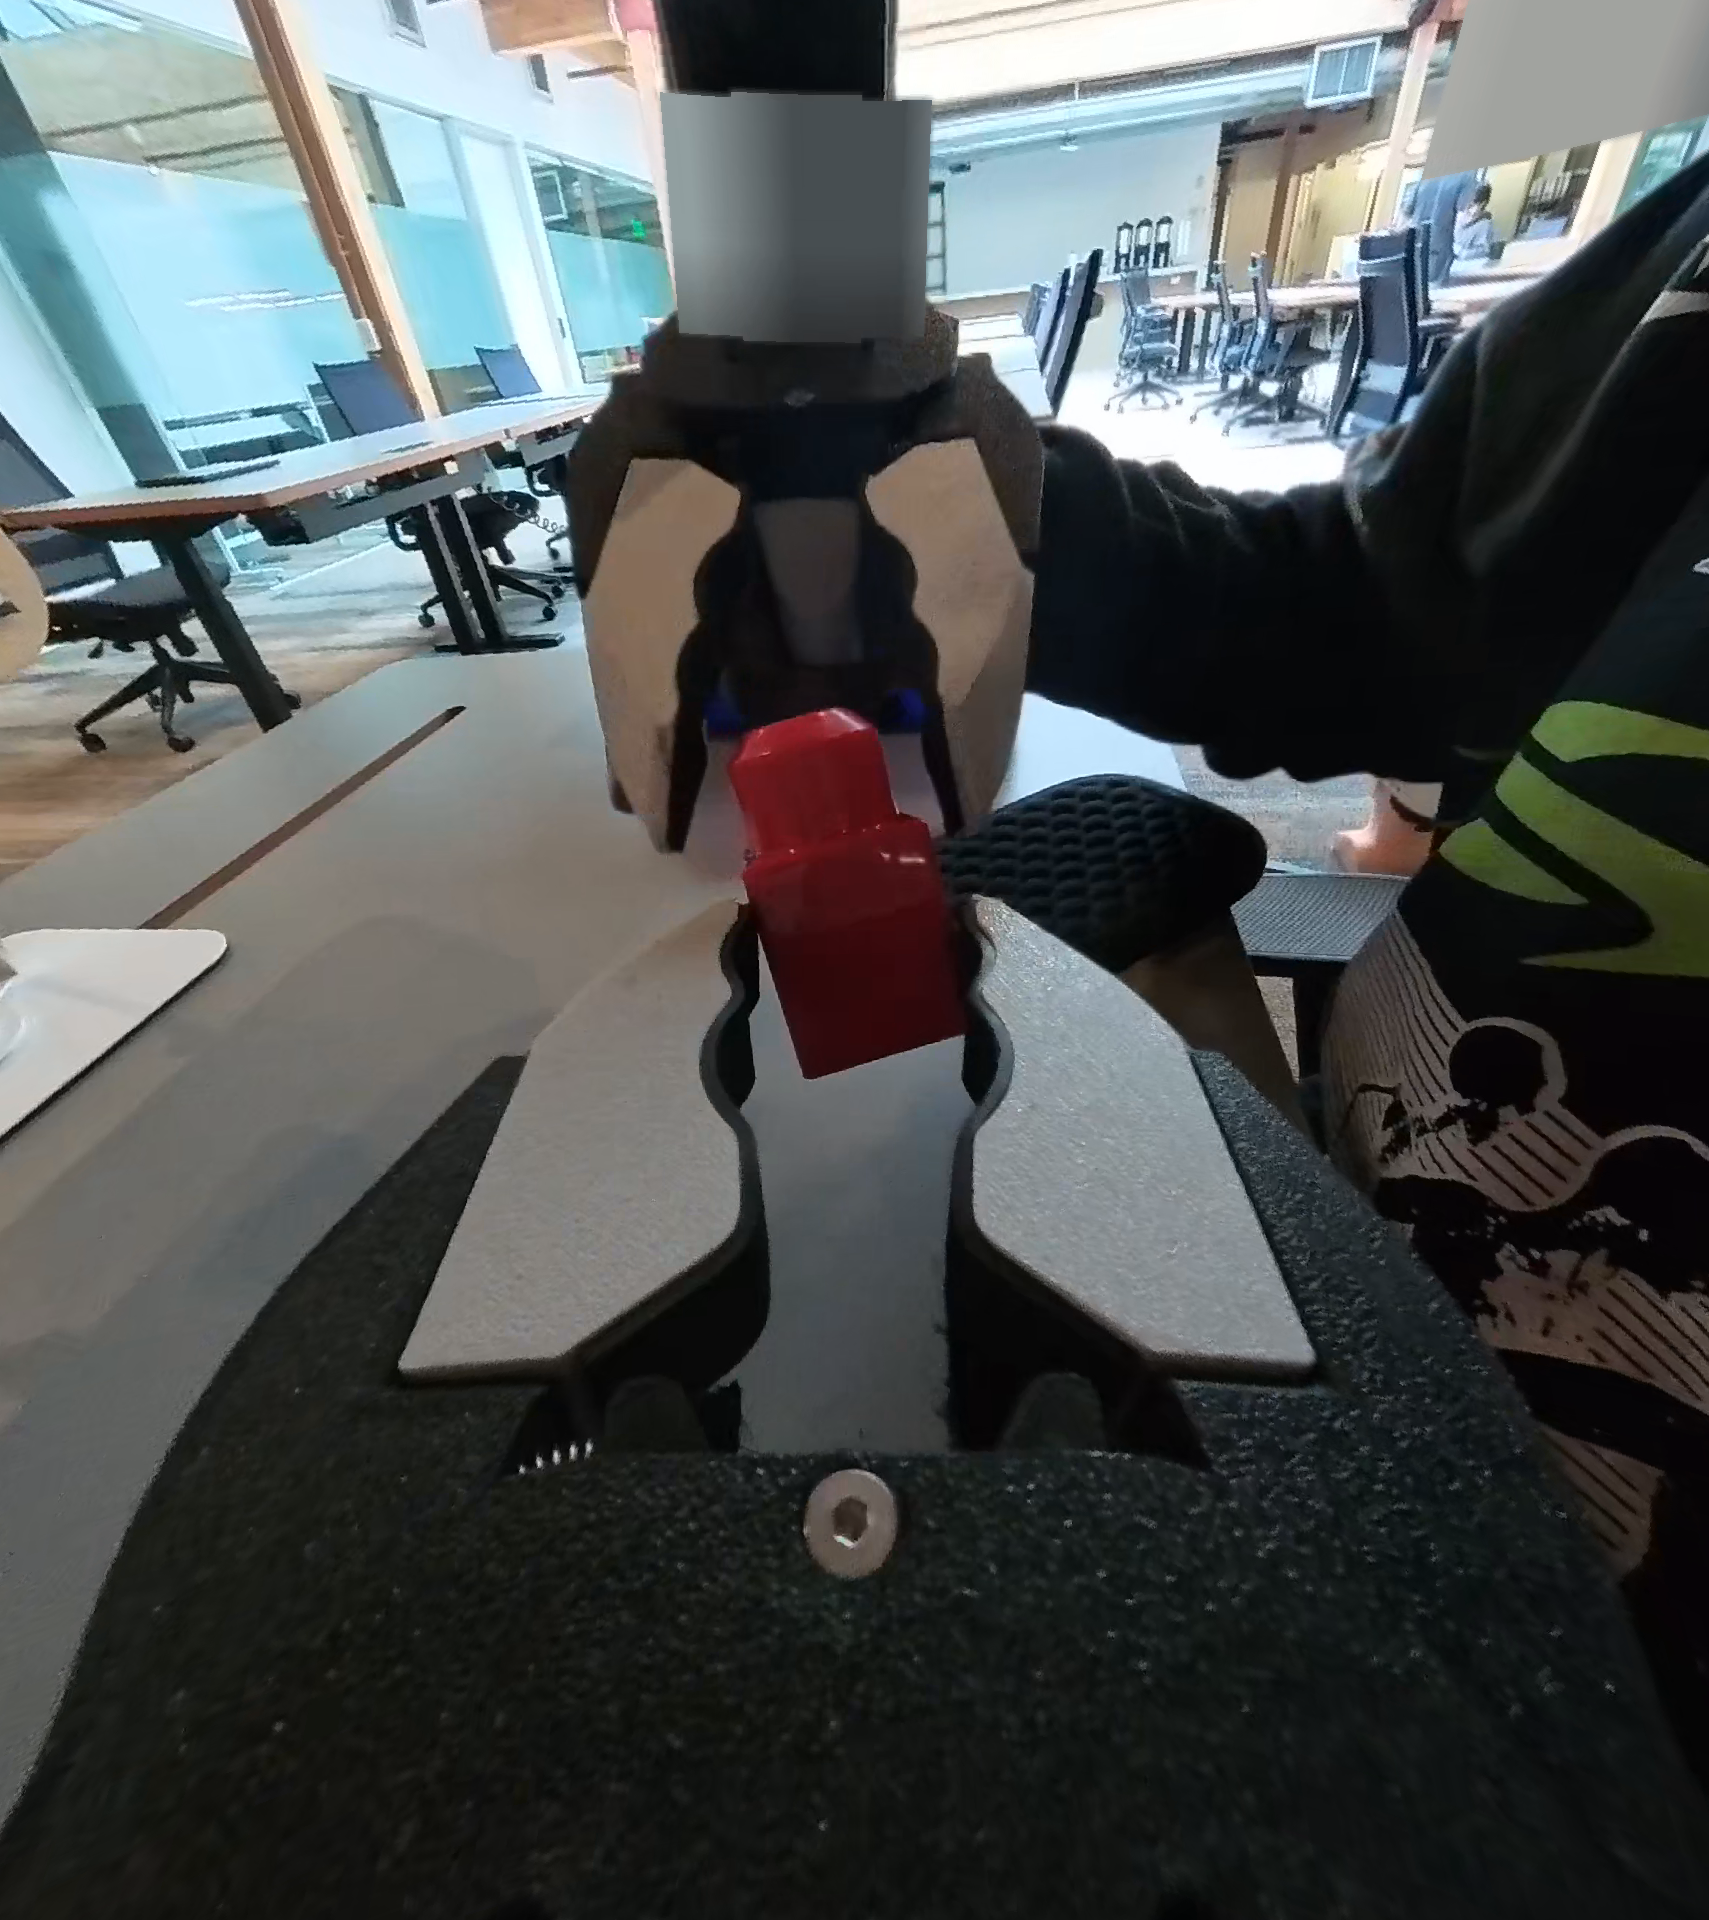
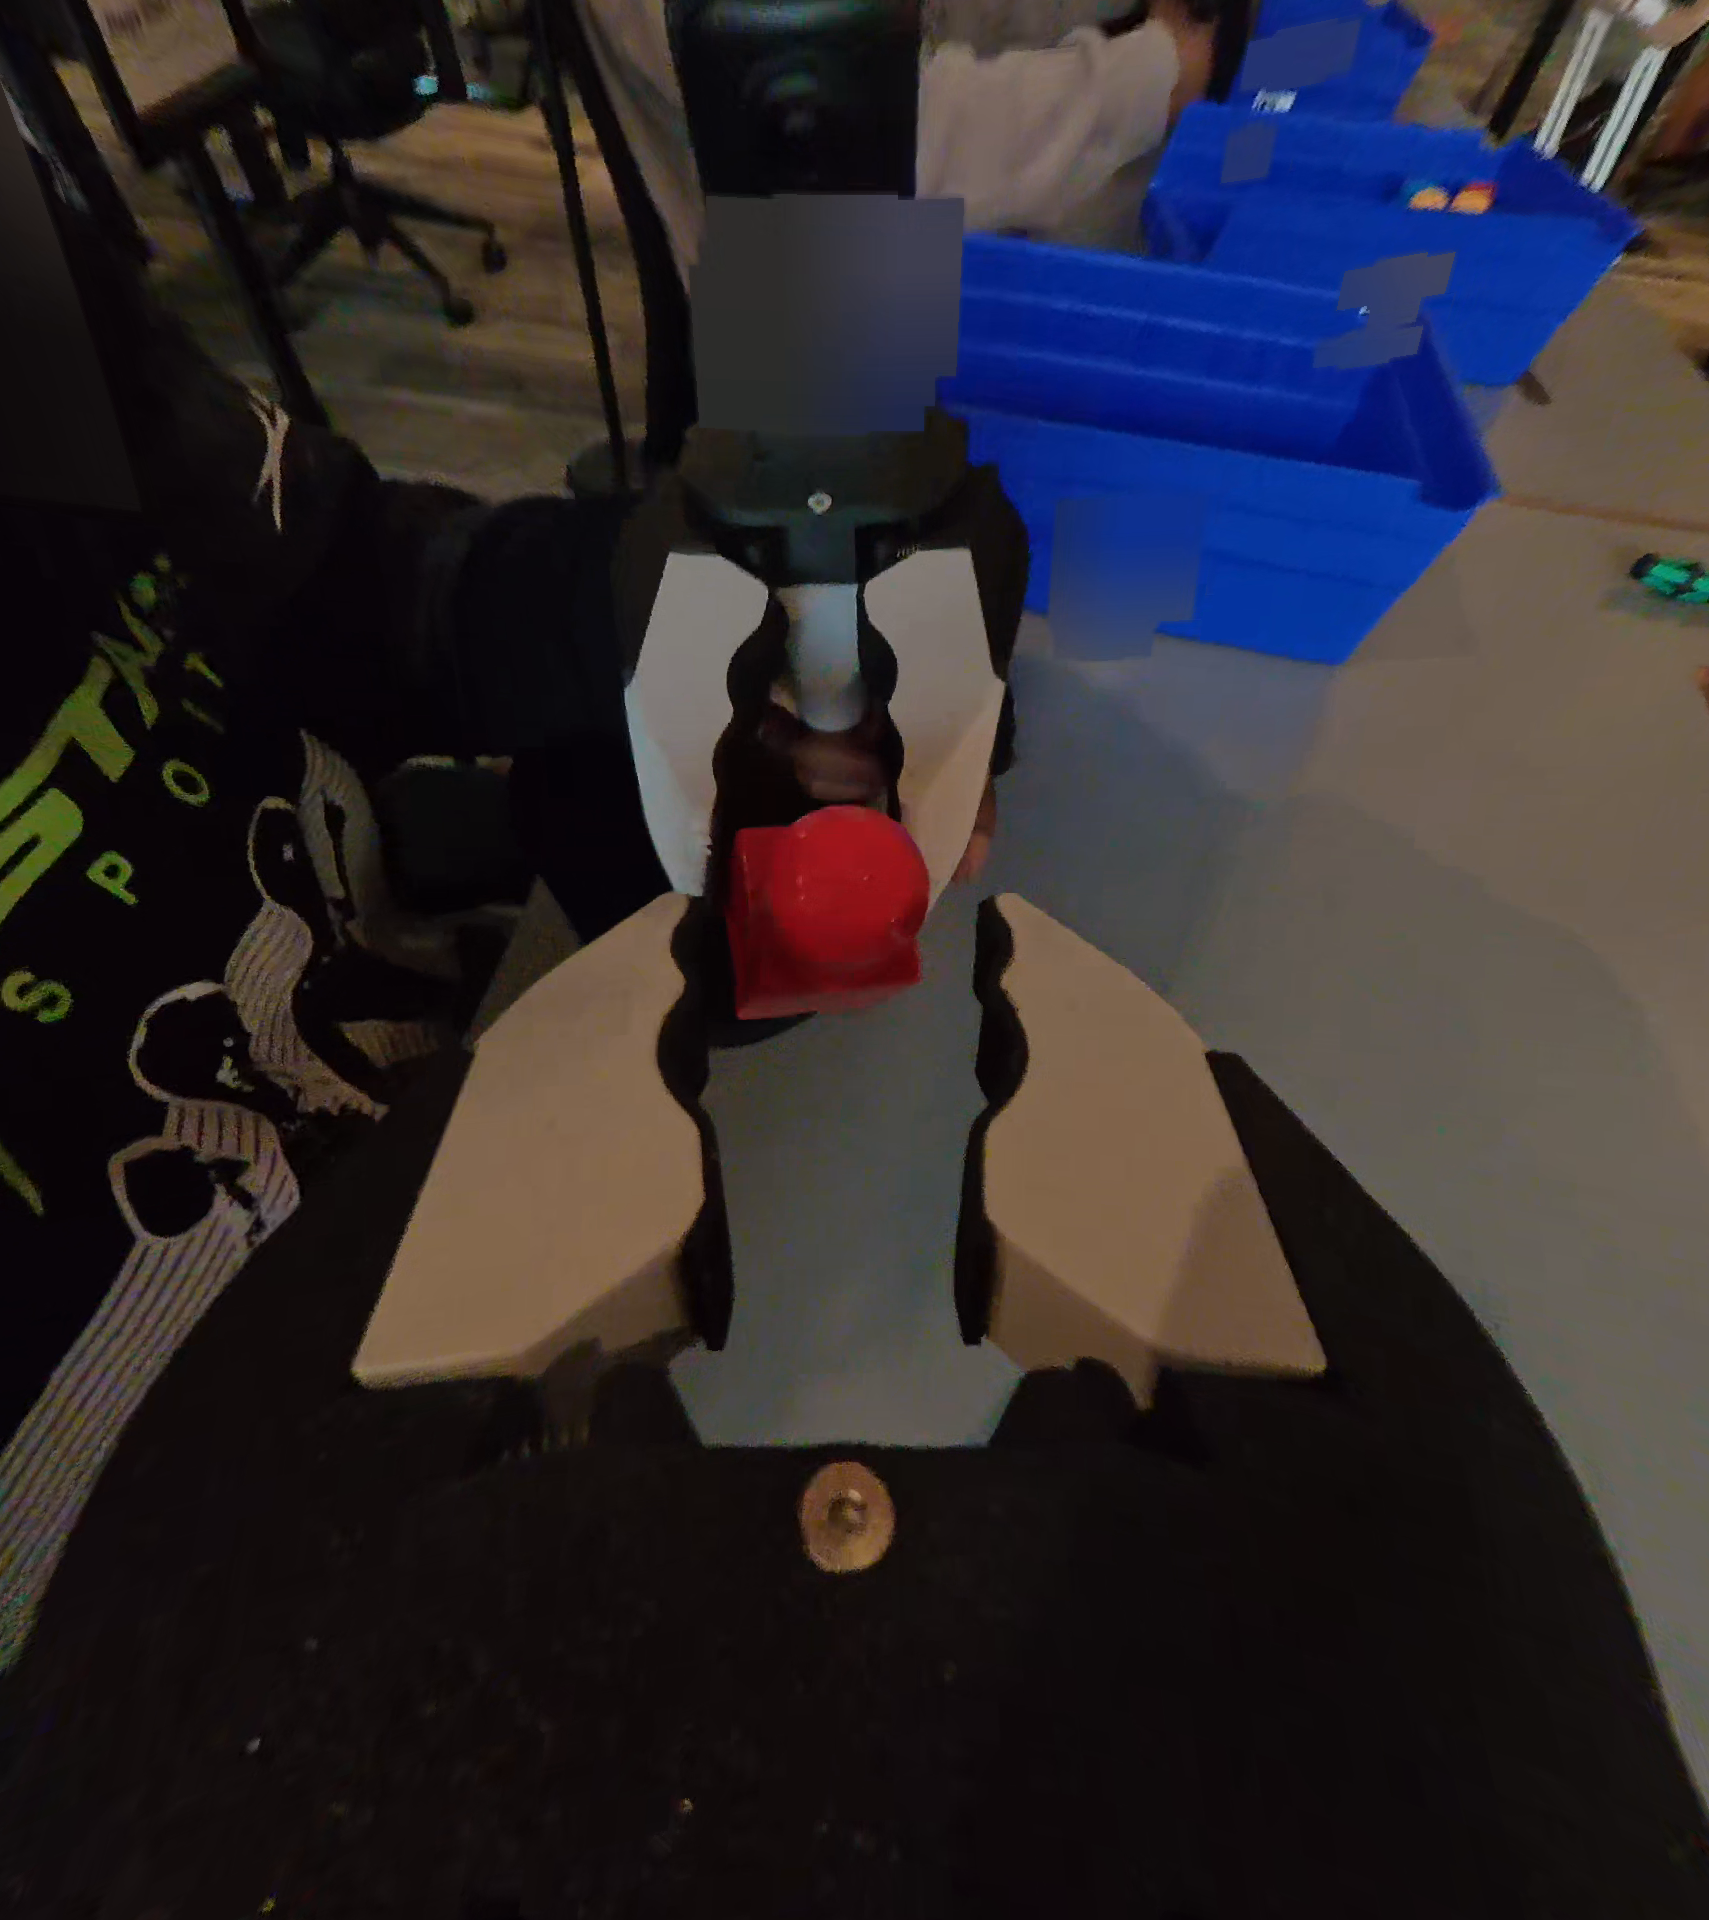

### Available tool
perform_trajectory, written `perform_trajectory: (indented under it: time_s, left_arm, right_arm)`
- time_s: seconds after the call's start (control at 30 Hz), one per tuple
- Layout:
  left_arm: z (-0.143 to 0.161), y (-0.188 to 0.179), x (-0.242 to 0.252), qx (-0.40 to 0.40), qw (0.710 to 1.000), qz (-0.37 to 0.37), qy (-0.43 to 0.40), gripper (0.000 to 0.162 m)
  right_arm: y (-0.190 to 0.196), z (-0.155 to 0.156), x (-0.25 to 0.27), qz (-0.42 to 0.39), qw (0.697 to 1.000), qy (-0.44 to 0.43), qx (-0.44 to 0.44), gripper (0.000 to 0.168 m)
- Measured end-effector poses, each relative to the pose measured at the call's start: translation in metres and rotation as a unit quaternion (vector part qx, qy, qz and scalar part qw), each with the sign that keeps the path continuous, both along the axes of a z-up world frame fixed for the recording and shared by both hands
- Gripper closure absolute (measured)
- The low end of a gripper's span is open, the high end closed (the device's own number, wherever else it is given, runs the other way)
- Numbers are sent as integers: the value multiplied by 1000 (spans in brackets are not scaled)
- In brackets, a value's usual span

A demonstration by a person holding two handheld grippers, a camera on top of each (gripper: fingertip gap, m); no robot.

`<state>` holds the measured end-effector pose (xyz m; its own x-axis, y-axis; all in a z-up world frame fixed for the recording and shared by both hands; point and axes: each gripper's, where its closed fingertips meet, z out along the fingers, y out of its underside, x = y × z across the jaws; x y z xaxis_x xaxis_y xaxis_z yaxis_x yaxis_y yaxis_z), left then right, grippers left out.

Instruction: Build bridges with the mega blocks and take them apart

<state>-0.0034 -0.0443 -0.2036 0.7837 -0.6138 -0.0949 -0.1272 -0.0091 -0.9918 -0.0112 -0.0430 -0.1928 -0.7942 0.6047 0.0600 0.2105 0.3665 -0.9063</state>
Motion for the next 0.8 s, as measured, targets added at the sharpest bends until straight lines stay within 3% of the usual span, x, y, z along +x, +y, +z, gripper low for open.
perform_trajectory:
  time_s: [0.23,0.33,0.57,0.8]
  left_arm:
    - [-8,7,-10,-12,1000,15,5,127]
    - [-15,6,-31,-38,996,76,25,107]
    - [-33,-38,-95,-104,968,223,58,107]
    - [-41,-72,-116,-120,954,267,64,108]
  right_arm:
    - [1,-17,-5,-1,995,-37,87,135]
    - [7,-24,-11,-15,991,-47,124,136]
    - [35,-84,-25,-86,961,-131,230,135]
    - [52,-120,-28,-127,947,-163,244,135]
